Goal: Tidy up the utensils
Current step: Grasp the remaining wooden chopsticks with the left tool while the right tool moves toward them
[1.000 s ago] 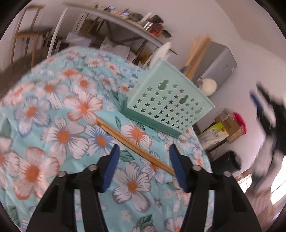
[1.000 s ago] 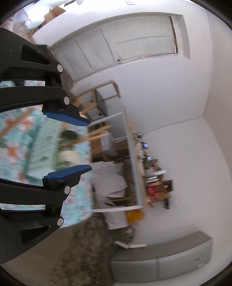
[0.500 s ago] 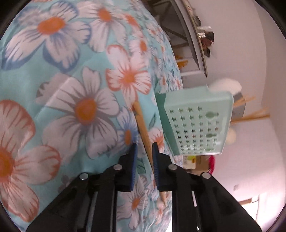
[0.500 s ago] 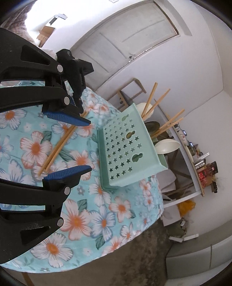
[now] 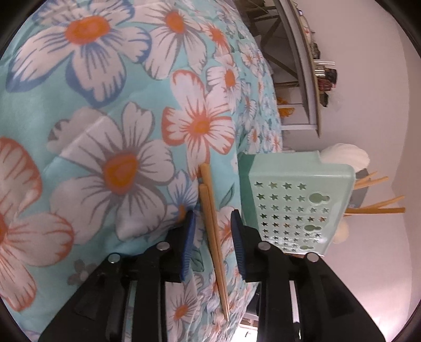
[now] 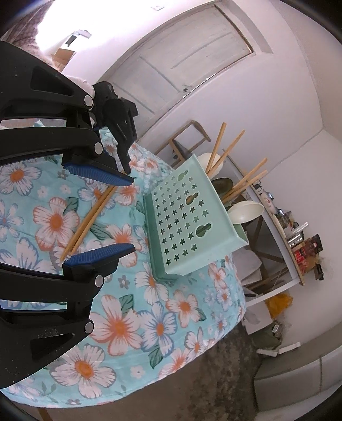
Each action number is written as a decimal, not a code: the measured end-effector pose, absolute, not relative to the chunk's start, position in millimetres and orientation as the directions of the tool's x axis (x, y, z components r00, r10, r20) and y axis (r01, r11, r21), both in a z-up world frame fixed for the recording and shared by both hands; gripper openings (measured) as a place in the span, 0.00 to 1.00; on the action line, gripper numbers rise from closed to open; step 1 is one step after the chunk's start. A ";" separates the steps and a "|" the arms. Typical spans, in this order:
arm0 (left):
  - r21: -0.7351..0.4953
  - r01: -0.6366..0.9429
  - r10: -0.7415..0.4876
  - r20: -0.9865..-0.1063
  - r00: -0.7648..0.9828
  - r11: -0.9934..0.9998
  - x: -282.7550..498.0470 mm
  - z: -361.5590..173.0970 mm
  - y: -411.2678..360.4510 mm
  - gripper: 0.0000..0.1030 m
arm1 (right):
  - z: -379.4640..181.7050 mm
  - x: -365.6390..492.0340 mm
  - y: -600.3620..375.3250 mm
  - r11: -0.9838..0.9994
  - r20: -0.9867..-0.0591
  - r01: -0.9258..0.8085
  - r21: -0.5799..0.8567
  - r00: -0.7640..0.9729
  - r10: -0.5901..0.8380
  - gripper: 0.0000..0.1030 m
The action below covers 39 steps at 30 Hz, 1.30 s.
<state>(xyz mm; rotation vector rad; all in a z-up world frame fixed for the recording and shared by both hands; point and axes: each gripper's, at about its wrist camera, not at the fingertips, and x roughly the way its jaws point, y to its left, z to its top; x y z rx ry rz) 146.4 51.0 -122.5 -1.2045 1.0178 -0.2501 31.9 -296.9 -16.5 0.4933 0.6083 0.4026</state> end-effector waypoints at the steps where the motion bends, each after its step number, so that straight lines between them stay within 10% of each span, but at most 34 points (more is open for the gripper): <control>1: -0.850 -0.343 -0.640 -0.527 0.559 0.399 146.8 -122.5 50.9 0.26 | -17.3 31.9 -298.2 0.807 -0.437 -0.210 0.552 0.751 0.495 0.43; 11: -0.829 -0.347 -0.599 -0.557 0.575 0.438 146.2 -124.5 44.7 0.09 | -22.4 31.7 -311.3 0.789 -0.426 -0.190 0.585 0.756 0.497 0.44; 27: -0.831 -0.383 -0.634 -0.555 0.538 0.403 95.4 -122.7 81.6 0.09 | -26.3 40.7 -305.5 0.774 -0.436 -0.179 0.607 0.739 0.513 0.43; 34: -0.876 -0.352 -0.692 -0.477 0.541 0.329 96.9 -122.9 87.3 0.42 | -25.9 39.2 -301.1 0.785 -0.456 -0.175 0.594 0.731 0.508 0.43; 39: -0.846 -0.369 -0.660 -0.532 0.531 0.385 104.9 -117.8 77.7 0.42 | -22.6 36.7 -304.2 0.791 -0.452 -0.171 0.587 0.741 0.496 0.43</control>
